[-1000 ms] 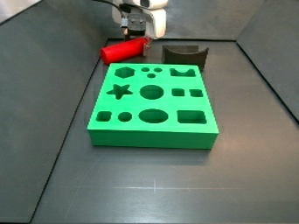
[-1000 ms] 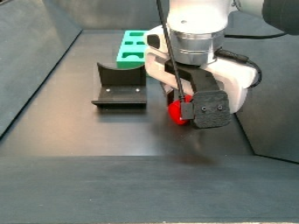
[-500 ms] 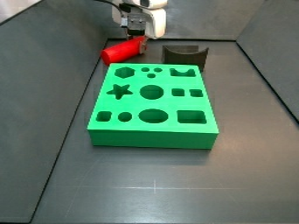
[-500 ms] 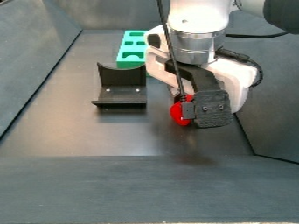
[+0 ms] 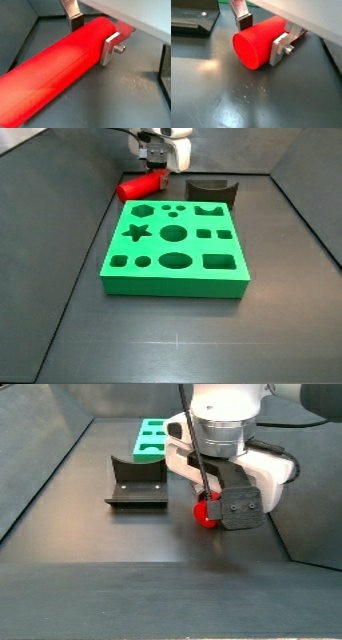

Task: Pick up the round object. Move up. Place the round object on the fixture. Regrasp the round object. Move to above the board. Insert the round object.
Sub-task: Pick up the round object, then move up, then place the round object on the fixture.

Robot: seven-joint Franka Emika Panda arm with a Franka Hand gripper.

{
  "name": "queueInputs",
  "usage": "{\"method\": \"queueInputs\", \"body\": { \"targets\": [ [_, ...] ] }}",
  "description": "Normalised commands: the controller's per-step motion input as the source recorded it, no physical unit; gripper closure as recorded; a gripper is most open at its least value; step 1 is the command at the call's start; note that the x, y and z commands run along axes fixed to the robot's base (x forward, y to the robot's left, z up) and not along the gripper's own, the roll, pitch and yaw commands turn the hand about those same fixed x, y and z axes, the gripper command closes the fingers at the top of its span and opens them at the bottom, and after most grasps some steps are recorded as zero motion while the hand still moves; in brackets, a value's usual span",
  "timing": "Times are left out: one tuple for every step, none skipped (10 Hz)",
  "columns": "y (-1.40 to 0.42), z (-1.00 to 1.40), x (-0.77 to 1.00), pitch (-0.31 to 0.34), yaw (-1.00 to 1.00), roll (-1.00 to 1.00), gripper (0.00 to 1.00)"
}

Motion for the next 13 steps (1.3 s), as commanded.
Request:
{"method": "queueInputs", "body": {
  "targets": [
    [0.00,0.00,0.00,0.000,0.00,0.00,1.00],
    [0.00,0.00,0.00,0.000,0.00,0.00,1.00],
    [0.00,0.83,0.00,0.000,0.00,0.00,1.00],
    [-0.10,0.76,0.08,0.009,-0.01,-0.01,1.00],
    [-0.06,0.59,0.05,0.039,0.00,0.00,1.00],
    [-0.04,0.44,0.02,0.050,0.00,0.02,1.00],
    [-0.02,0.29,0.00,0.053,0.00,0.04,1.00],
    [0.00,1.00,0.00,0.000,0.00,0.00,1.00],
    [0.00,1.00,0.00,0.000,0.00,0.01,1.00],
    [0.00,1.00,-0.01,0.024,-0.01,0.03,1.00],
    [0.00,1.00,-0.02,0.033,-0.01,0.04,1.00],
    [0.00,1.00,-0.03,0.046,-0.01,0.05,1.00],
    [0.00,1.00,-0.03,0.055,-0.01,0.07,1.00]
  ]
}}
